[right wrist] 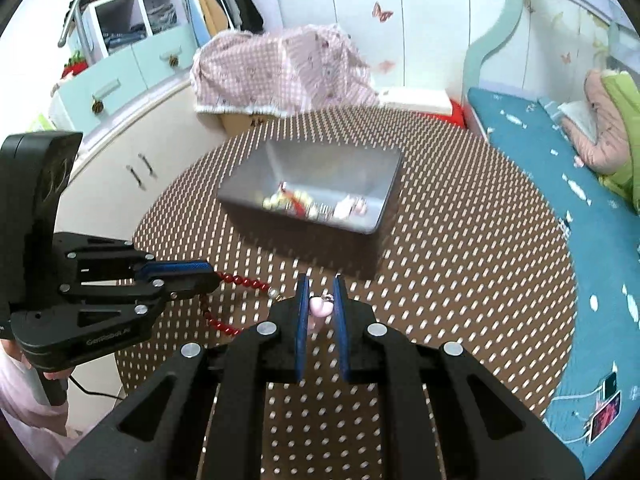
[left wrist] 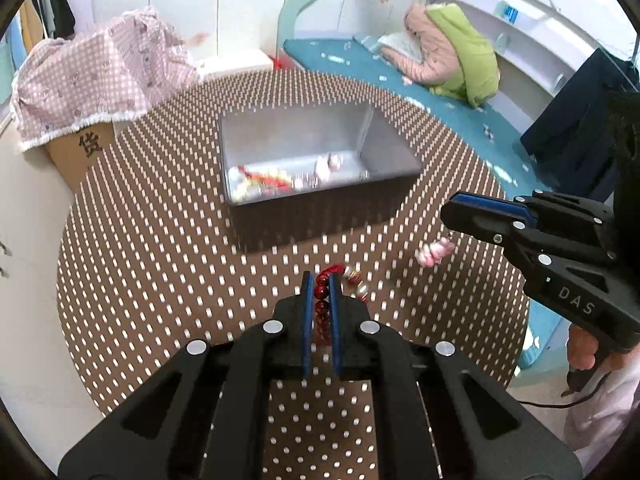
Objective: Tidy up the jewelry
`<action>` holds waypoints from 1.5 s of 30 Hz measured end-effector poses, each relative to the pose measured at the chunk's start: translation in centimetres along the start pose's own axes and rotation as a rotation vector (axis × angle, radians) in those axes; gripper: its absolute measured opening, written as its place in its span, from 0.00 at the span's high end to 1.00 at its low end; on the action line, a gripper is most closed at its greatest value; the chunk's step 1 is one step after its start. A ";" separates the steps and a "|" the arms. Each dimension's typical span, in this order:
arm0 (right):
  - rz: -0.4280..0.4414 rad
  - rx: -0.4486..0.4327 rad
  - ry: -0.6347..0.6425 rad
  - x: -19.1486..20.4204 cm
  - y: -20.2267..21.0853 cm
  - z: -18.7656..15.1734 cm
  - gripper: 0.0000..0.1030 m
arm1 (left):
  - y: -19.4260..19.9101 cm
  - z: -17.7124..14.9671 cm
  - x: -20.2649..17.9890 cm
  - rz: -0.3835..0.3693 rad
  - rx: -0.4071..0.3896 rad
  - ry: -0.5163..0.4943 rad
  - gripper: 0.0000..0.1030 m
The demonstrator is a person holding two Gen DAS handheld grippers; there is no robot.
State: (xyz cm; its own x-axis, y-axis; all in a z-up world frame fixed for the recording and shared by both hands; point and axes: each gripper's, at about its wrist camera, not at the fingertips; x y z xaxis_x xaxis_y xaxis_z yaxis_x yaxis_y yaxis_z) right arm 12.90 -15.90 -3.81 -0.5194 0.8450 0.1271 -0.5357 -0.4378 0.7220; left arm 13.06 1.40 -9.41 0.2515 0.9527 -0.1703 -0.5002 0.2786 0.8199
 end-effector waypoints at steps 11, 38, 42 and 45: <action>0.007 -0.085 0.035 -0.6 0.4 4.8 0.89 | 3.8 6.1 -0.8 -0.020 -0.156 -0.022 0.93; -0.196 -0.380 -0.017 1.3 12.2 4.8 0.15 | 11.9 3.7 -5.1 0.213 -0.395 0.061 0.37; -0.234 -0.451 0.007 2.6 14.3 4.4 0.07 | 14.9 2.9 -6.5 0.207 -0.454 0.059 0.32; -0.248 -0.471 -0.001 3.0 15.2 4.1 0.07 | 16.6 2.2 -7.3 0.214 -0.489 0.061 0.31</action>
State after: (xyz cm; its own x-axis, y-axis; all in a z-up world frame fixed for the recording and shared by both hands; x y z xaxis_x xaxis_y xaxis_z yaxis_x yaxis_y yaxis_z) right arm 5.94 -18.82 10.35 -0.3389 0.9408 -0.0075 -0.8834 -0.3154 0.3465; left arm 4.78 -1.16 6.69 0.0607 0.9956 -0.0708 -0.8660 0.0878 0.4923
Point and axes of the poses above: each gripper's, at about its wrist camera, not at the fingertips, and y roughly against the way its jaws point, x to its left, z to its top, and after that the axes turned 4 degrees about y, right-handed
